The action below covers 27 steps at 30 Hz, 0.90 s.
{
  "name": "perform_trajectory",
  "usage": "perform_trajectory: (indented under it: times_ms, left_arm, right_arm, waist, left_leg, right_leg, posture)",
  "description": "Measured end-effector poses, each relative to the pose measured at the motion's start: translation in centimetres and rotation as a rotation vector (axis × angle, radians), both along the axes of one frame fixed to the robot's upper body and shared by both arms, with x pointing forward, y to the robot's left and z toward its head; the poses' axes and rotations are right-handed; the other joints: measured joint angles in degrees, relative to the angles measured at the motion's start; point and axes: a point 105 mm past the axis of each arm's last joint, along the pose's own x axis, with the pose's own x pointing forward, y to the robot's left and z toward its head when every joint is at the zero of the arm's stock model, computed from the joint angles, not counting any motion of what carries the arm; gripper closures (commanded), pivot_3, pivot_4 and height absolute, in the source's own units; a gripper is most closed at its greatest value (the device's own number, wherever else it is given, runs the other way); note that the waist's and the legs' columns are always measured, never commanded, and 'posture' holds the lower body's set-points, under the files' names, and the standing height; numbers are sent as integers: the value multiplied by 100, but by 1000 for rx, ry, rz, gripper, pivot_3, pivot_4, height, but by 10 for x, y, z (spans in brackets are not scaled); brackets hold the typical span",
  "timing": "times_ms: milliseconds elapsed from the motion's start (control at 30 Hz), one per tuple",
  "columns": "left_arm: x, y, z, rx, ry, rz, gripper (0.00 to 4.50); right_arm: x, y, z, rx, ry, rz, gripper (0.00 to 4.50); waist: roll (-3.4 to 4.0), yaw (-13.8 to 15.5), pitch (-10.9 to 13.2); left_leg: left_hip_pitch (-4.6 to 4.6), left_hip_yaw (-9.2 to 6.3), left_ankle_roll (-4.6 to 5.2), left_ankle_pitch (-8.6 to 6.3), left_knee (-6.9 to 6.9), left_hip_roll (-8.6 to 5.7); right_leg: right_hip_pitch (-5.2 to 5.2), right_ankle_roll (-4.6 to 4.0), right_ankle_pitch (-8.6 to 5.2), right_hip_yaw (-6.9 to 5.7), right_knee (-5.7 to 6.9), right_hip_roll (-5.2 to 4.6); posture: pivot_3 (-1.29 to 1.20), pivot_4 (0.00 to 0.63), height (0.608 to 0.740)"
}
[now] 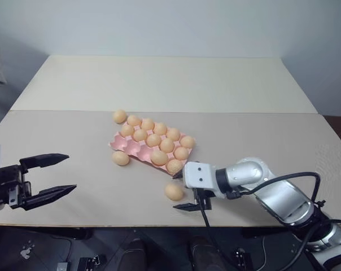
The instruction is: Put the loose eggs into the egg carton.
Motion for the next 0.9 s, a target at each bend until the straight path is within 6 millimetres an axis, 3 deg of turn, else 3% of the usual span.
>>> perform_trajectory:
  times_ms: [167, 200, 267, 467, 700, 833, 900]
  left_arm:
    - [0, 0, 0, 1, -4, 6, 0]
    - [0, 0, 1, 0, -5, 6, 0]
    - [0, -1, 1, -2, -7, 7, 0]
    - [1, -1, 2, -3, -11, 11, 0]
    - [1, -1, 3, -2, -18, 11, 0]
    - [1, 0, 2, -5, -18, 15, 0]
    - [2, 1, 3, -7, -24, 23, 0]
  right_arm:
    - [-5, 10, -6, -10, 28, 24, 20]
    - [-4, 11, -7, -15, 25, 23, 188]
    - [0, 13, -10, -19, 19, 4, 623]
    - [5, 11, -14, -35, 22, -23, 2583]
    - [6, 8, -9, -19, 33, -26, 2583]
    - [13, -2, 14, 11, 10, -32, 2583]
    - [24, -1, 35, 57, -37, -43, 2583]
  waist:
    - [0, -3, 0]
    - [0, -5, 0]
    - [0, -8, 0]
    - [0, -7, 0]
    - [0, -11, 0]
    - [-1, -7, 0]
    - [0, -25, 0]
  left_leg:
    - [0, -2, 0, 0, 0, 0]
    - [0, -2, 0, 0, 0, 0]
    - [1, -2, 0, 0, 0, 0]
    - [0, -3, 0, 0, 0, 0]
    - [0, -3, 0, 0, 0, 0]
    - [1, -2, 0, 0, 0, 0]
    - [2, -3, 0, 0, -2, 2]
  right_leg:
    - [0, 0, 0, -1, 0, 0]
    - [0, 0, 0, -1, 0, 0]
    - [0, 0, 0, -2, 1, 0]
    - [0, 0, 0, -2, 0, 1]
    - [0, 0, 0, -2, 0, 0]
    - [1, 0, 0, -3, 0, 0]
    - [-1, 0, 0, -2, 1, 2]
  posture:
    - [0, 150, 740]
    - [0, 150, 740]
    - [0, 150, 740]
    - [0, 150, 740]
    - [0, 150, 740]
    - [0, 150, 740]
    - [0, 150, 740]
